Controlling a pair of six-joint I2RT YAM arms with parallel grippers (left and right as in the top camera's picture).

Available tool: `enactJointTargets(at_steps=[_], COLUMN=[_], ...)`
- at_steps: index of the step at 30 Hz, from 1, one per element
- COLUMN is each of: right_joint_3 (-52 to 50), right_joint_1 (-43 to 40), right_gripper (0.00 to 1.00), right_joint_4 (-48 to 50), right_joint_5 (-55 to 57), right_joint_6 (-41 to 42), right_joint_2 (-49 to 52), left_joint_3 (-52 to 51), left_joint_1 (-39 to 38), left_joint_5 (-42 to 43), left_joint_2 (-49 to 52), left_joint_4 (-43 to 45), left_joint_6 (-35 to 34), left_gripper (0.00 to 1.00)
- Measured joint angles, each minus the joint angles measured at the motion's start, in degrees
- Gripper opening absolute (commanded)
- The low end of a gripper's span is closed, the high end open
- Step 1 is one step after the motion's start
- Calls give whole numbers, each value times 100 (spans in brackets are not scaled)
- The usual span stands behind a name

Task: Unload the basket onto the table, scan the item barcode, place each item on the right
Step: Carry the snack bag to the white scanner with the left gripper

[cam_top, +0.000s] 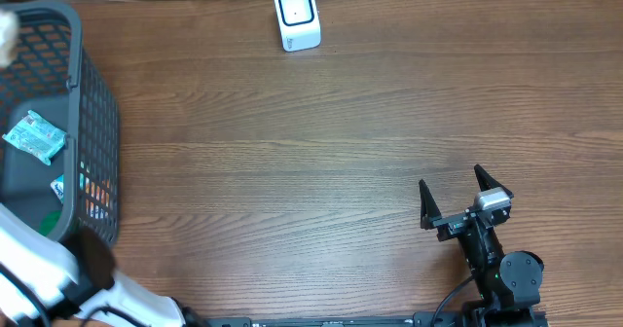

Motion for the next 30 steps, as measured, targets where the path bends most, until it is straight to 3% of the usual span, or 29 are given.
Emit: enactJointTargets(at_steps=[6, 12, 16, 21, 26, 30], right_joint_3=[0, 0, 0, 0, 0, 0], right_joint_1=[-2, -2, -2, -2, 0, -2], right_gripper=[100, 100, 100, 100, 100, 100], right_joint_4=[2, 0, 0, 0, 0, -2], right_joint_5=[0, 0, -2, 0, -2, 0], right_joint_6=[2, 0, 2, 0, 0, -2], right_joint_2=[0, 0, 0, 0, 0, 0], left_joint_3=[240, -168, -791, -1526, -2277, -2850], left_joint_1=[-2907, -5351, -6153, -6732, -7066, -7171], left_joint_5=[-1958, -4538, -5519, -5967, -5939, -5403], left_joint_2=[-866, -402, 385, 1287, 1823, 2057], left_joint_4=[-442, -966, -960, -962, -979, -979], left_joint_6=[0, -302, -503, -841, -1283, -1615], left_gripper=[4, 4, 4, 4, 4, 4])
